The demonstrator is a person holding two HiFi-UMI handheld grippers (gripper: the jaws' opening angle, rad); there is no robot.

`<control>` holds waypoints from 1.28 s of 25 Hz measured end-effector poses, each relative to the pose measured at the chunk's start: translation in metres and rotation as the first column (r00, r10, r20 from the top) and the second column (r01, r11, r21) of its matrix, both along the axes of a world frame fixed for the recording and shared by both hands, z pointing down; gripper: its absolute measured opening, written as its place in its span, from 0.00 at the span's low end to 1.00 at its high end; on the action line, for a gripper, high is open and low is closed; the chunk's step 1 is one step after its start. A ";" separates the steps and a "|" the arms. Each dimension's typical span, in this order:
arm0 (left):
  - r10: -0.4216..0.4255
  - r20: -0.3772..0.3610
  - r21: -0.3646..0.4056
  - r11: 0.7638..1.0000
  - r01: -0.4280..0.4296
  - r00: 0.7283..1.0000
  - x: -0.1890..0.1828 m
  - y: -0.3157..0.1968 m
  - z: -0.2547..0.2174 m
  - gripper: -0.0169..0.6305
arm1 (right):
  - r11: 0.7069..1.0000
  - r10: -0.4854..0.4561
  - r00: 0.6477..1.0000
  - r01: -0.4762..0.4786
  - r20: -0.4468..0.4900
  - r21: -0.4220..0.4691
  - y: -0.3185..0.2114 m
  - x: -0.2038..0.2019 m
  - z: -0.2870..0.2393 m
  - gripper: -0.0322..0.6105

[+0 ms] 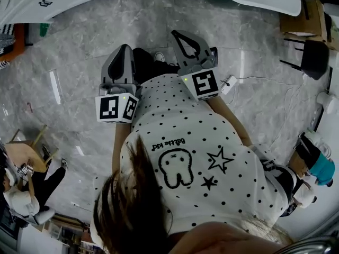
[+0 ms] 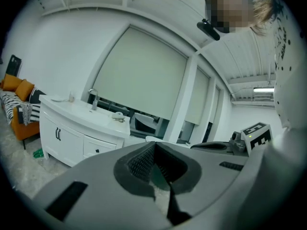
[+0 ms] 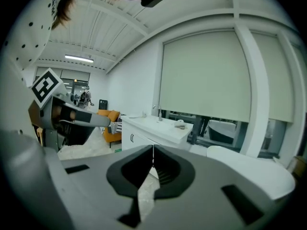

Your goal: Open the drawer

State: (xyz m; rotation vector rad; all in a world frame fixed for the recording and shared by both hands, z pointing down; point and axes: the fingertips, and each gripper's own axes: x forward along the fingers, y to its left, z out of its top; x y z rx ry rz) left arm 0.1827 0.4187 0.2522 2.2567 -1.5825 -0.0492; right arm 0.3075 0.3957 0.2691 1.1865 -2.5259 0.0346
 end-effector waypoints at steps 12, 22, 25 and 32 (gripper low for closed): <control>-0.024 -0.034 -0.046 0.999 0.022 0.999 -0.035 -0.034 0.013 0.03 | 0.998 -0.006 1.000 0.005 -0.016 -0.059 -0.035 -0.032 0.013 0.07; -0.004 0.017 -0.006 1.000 0.004 1.000 -0.108 -0.116 0.000 0.03 | 0.998 0.026 1.000 -0.026 -0.002 -0.049 -0.114 -0.104 0.006 0.07; -0.007 0.026 0.016 1.000 0.007 1.000 -0.132 -0.136 -0.003 0.03 | 0.999 0.027 1.000 -0.027 -0.010 -0.042 -0.132 -0.128 0.005 0.07; 0.011 0.043 0.035 0.999 -0.012 0.999 -0.178 -0.164 -0.005 0.03 | 0.998 0.062 0.998 -0.062 0.007 -0.032 -0.158 -0.170 0.003 0.07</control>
